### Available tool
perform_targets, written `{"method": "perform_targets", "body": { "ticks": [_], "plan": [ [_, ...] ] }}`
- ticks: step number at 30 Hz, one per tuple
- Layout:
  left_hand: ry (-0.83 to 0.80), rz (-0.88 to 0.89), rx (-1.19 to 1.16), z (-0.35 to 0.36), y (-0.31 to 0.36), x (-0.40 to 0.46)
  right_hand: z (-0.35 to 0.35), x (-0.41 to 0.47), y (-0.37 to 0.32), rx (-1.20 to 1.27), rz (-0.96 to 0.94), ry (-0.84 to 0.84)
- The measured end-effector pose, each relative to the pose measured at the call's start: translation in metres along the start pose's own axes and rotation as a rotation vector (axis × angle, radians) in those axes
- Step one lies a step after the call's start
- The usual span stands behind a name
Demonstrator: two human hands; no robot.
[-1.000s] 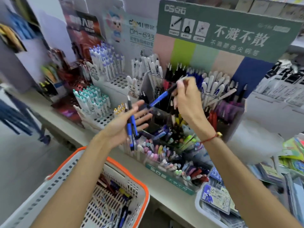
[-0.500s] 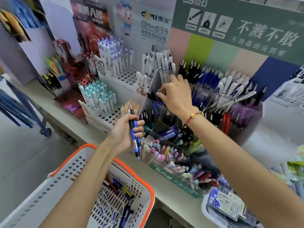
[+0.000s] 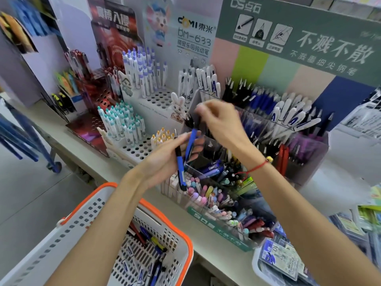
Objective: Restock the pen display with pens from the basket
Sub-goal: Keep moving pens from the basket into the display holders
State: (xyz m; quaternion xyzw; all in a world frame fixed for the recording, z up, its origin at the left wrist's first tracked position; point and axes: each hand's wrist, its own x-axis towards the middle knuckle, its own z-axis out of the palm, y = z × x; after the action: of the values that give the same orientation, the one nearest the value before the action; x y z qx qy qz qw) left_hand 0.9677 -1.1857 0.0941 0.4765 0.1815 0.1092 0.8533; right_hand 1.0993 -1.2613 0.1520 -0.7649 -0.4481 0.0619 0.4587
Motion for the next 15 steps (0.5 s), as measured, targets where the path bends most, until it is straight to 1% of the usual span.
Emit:
{"method": "perform_targets", "body": {
  "ticks": [2,3,4,5,6,7,9,11,13,14,15],
  "plan": [
    [0.079,0.016,0.053,-0.004,0.002,0.001,-0.008,0.0,0.003,0.018,-0.082,0.363],
    [0.143,0.026,0.13,-0.006,0.002,0.0,-0.009,0.002,0.004,-0.034,-0.148,0.495],
    [0.219,0.029,0.237,-0.009,0.0,-0.001,-0.009,0.005,0.007,-0.125,-0.214,0.572],
    [0.288,0.027,0.346,-0.012,-0.002,-0.003,-0.006,0.008,0.009,-0.236,-0.268,0.601],
    [0.336,0.03,0.415,-0.016,-0.005,-0.003,-0.001,0.012,0.011,-0.343,-0.317,0.593],
    [0.365,0.049,0.431,-0.019,-0.007,-0.003,0.004,0.017,0.015,-0.436,-0.369,0.56],
    [0.436,0.09,0.394,-0.022,-0.011,-0.002,0.013,0.026,0.025,-0.586,-0.437,0.432],
    [0.543,0.161,0.421,-0.025,-0.011,-0.001,0.018,0.032,0.033,-0.713,-0.389,0.192],
    [0.613,0.284,0.5,-0.026,-0.008,-0.001,0.015,0.036,0.034,-0.794,-0.269,-0.032],
    [0.654,0.361,0.554,-0.027,-0.006,-0.002,0.012,0.038,0.034,-0.799,-0.228,-0.086],
    [0.702,0.443,0.61,-0.027,-0.003,-0.003,0.009,0.037,0.033,-0.783,-0.215,-0.088]
  ]
}}
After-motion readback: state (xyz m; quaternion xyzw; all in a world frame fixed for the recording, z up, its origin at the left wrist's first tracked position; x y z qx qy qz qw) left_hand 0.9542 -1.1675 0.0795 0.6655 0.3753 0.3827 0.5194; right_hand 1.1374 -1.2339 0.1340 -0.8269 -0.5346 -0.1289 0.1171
